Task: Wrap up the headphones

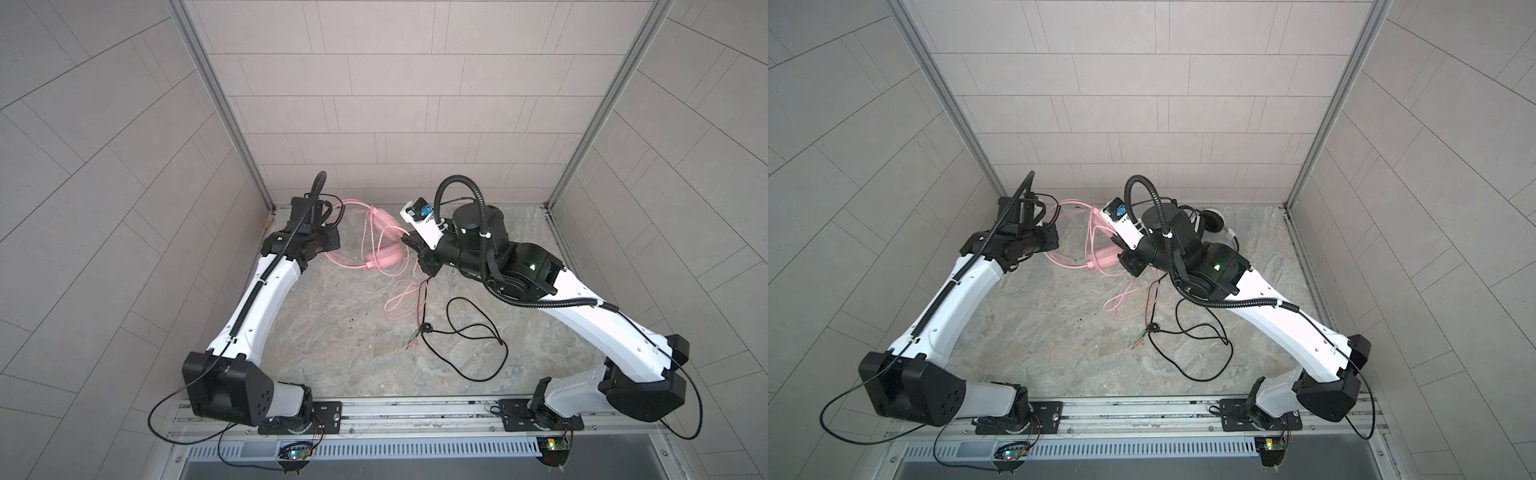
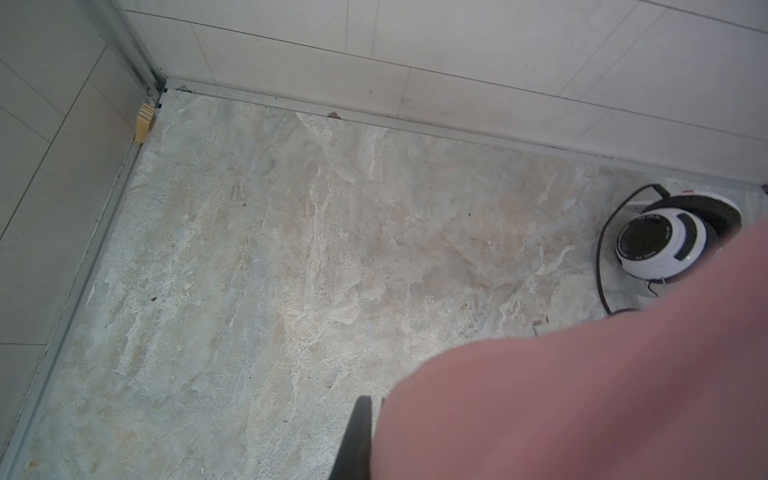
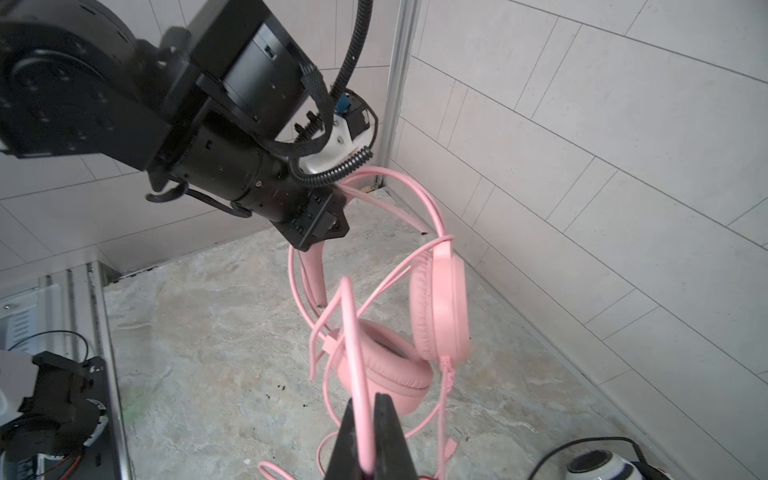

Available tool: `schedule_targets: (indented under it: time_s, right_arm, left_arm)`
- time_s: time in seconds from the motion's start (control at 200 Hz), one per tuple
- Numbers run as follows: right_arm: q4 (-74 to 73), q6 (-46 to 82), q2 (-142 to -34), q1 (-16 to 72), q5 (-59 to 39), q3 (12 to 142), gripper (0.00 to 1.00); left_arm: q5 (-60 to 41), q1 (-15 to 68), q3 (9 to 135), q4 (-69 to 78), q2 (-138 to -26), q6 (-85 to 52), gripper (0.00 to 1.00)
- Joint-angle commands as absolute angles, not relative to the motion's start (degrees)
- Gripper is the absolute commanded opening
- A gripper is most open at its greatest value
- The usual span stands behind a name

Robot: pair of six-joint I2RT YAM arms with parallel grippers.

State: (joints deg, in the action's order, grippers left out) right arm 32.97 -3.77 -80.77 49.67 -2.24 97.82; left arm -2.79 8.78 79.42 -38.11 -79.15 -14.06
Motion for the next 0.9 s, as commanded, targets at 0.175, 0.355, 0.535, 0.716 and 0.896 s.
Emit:
schedule_targets:
  time_s: [0.175,0.355,0.535,0.716,0.896]
  right_arm:
    - [38.2,-8.7,-78.7,44.1,2.8,99.6,0.0]
    - [41.3,-7.9,-78.2,43.5,1.7,100.1,0.0]
    - [43.1,-8.9,-78.7,42.4,4.4,100.1,0.0]
    - [43.1,-13.3,-79.6,41.5,4.4,100.2,0.0]
    - [36.2,-14.2,-80.9,40.3,-1.0,99.4,0.0]
  left_arm:
    - [-2.6,8.7,81.4,-40.0,-73.0,-3.7,0.0]
    - [2.0,8.6,81.3,-38.8,-70.4,-3.2,0.0]
    - [-3.2,8.6,81.3,-39.1,-69.8,-1.3,0.0]
    - [-8.9,8.6,81.2,-41.5,-69.6,2.0,0.0]
    - [-19.8,8.7,80.9,-43.8,-70.6,4.0,0.0]
